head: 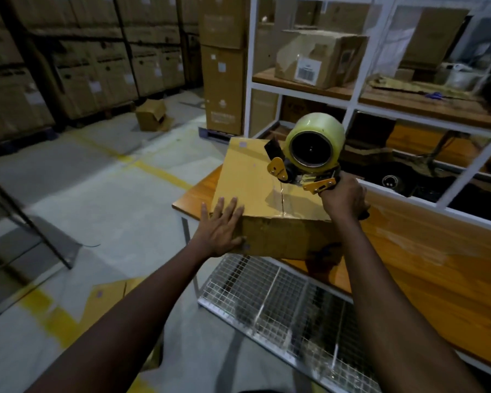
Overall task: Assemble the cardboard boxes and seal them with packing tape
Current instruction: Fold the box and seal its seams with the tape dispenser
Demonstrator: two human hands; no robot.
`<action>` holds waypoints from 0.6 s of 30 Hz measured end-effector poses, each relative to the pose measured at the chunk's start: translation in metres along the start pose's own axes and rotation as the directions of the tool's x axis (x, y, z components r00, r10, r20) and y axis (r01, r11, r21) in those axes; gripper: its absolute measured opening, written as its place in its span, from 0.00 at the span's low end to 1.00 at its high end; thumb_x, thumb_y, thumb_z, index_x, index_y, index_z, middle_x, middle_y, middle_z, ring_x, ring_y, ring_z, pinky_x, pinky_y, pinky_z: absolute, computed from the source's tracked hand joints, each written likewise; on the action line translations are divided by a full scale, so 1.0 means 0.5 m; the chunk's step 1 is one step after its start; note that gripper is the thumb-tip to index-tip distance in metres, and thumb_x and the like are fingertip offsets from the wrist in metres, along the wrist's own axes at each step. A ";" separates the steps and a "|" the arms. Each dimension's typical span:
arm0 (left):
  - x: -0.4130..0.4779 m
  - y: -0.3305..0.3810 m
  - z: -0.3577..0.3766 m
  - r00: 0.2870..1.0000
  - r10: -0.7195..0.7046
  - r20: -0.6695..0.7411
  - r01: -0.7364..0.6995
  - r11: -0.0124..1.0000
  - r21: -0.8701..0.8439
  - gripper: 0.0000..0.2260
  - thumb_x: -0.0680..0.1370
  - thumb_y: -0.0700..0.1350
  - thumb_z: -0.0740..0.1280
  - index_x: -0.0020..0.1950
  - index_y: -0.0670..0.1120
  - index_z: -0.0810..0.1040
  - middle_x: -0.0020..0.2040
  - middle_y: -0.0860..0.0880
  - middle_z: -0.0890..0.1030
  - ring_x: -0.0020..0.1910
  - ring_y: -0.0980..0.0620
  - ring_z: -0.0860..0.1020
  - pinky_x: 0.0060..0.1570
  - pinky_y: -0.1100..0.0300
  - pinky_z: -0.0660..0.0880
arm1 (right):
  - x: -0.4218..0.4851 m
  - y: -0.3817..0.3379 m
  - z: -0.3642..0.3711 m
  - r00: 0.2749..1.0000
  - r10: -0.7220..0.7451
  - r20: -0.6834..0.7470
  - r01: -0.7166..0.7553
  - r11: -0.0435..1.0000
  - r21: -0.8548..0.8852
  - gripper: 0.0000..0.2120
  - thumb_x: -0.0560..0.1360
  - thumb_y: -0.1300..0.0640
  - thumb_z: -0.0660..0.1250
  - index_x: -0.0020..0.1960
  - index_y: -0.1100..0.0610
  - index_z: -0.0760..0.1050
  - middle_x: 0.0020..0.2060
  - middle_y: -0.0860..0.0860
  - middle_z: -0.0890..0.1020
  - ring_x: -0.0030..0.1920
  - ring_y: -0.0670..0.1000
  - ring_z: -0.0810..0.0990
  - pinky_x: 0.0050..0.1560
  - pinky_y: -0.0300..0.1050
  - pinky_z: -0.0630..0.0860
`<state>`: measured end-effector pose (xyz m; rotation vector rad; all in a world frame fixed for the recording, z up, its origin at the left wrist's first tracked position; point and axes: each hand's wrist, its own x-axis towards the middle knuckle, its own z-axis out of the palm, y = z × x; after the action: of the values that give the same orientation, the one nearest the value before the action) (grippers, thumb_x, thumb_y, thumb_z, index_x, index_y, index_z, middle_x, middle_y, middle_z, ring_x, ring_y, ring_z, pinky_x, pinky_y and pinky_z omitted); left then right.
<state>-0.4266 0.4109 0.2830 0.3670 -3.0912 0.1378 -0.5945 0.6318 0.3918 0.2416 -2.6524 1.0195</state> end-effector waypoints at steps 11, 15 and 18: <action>0.097 -0.097 -0.032 0.983 -0.129 0.131 0.138 0.989 -0.059 0.37 0.79 0.67 0.56 0.81 0.50 0.49 0.81 0.41 0.47 0.79 0.36 0.48 0.71 0.31 0.45 | -0.026 -0.136 0.068 0.999 -0.019 0.038 0.022 0.997 -0.074 0.10 0.75 0.50 0.70 0.56 0.50 0.79 0.56 0.54 0.80 0.62 0.62 0.72 0.58 0.58 0.67; 0.099 -0.107 -0.093 0.909 -0.377 -0.175 0.169 0.718 -0.675 0.17 0.80 0.54 0.62 0.64 0.47 0.79 0.55 0.45 0.84 0.52 0.44 0.80 0.50 0.52 0.76 | -0.012 -0.152 0.073 0.999 -0.027 0.048 0.030 0.997 -0.074 0.09 0.74 0.50 0.72 0.53 0.49 0.79 0.53 0.53 0.81 0.60 0.61 0.74 0.58 0.59 0.69; 0.112 -0.089 -0.142 0.888 -0.445 0.114 0.201 0.154 -0.967 0.14 0.81 0.49 0.60 0.59 0.44 0.79 0.52 0.43 0.85 0.41 0.44 0.82 0.41 0.52 0.80 | -0.004 -0.166 0.078 0.998 -0.028 0.060 0.032 0.998 -0.061 0.08 0.73 0.49 0.72 0.51 0.47 0.79 0.49 0.52 0.82 0.57 0.60 0.76 0.56 0.58 0.71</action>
<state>-0.4693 0.3611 0.3594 0.8123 -2.1016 -1.5932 -0.5794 0.5444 0.4156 0.3016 -2.7196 0.9338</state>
